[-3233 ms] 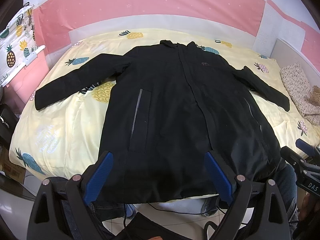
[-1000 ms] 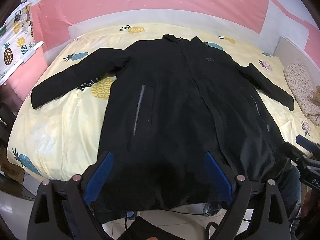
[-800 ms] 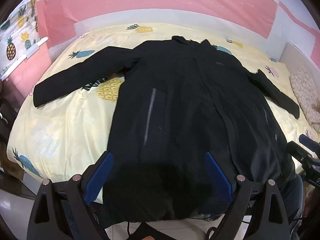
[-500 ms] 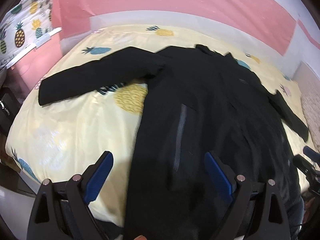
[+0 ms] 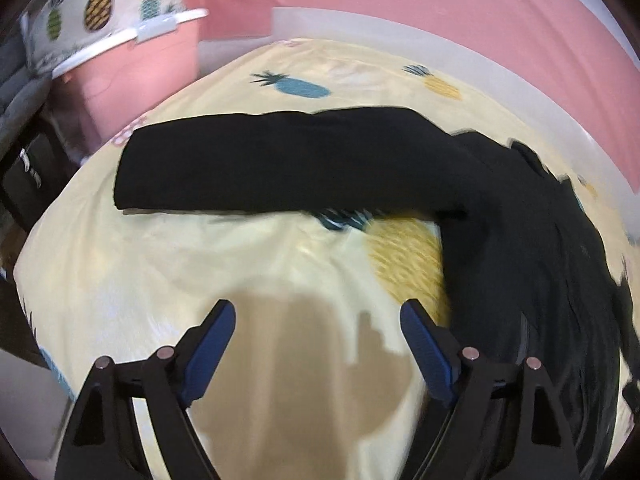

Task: Fold large clothes
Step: 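Grasp the coat sleeve nearest the left tool and lift it, then lay the held sleeve across the coat body and open the left tool, then grasp the other coat sleeve with the right tool and lift it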

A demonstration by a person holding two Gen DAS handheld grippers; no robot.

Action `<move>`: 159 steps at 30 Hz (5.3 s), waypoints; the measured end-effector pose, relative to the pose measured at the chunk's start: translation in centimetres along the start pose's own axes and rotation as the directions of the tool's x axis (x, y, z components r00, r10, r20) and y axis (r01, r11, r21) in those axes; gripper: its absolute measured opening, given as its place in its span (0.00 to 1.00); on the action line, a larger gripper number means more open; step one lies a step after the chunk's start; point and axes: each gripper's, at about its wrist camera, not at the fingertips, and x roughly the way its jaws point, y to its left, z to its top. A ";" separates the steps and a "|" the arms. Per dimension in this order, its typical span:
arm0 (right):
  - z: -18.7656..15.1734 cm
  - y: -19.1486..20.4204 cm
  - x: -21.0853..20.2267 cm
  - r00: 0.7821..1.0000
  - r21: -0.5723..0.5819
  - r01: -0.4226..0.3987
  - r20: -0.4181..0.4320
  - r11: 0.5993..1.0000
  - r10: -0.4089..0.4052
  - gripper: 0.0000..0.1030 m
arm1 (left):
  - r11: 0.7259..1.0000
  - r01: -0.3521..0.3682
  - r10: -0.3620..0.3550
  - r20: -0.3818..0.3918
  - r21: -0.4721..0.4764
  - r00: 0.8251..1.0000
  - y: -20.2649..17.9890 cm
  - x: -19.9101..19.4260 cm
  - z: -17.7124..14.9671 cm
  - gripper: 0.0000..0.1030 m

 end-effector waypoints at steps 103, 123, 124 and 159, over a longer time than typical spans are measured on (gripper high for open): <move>7.4 -17.8 15.9 0.995 0.305 0.093 -0.071 0.948 -0.075 0.45 | 0.940 0.216 -0.213 -0.041 0.263 0.976 -18.6 8.6 6.3 0.50; -1.8 -14.8 1.1 0.998 0.358 0.066 -0.009 0.931 -0.068 0.53 | 0.893 0.313 -0.306 -0.075 0.323 0.949 -16.7 -7.0 -5.5 0.52; -2.9 -14.7 -0.3 0.997 0.371 0.068 0.000 0.926 -0.073 0.56 | 0.888 0.320 -0.313 -0.074 0.330 0.947 -16.5 -8.3 -6.4 0.52; -11.6 -21.8 -10.9 0.979 0.584 0.106 0.079 0.805 -0.186 0.56 | 0.819 0.358 -0.376 -0.052 0.448 0.925 -21.7 -18.2 -12.3 0.52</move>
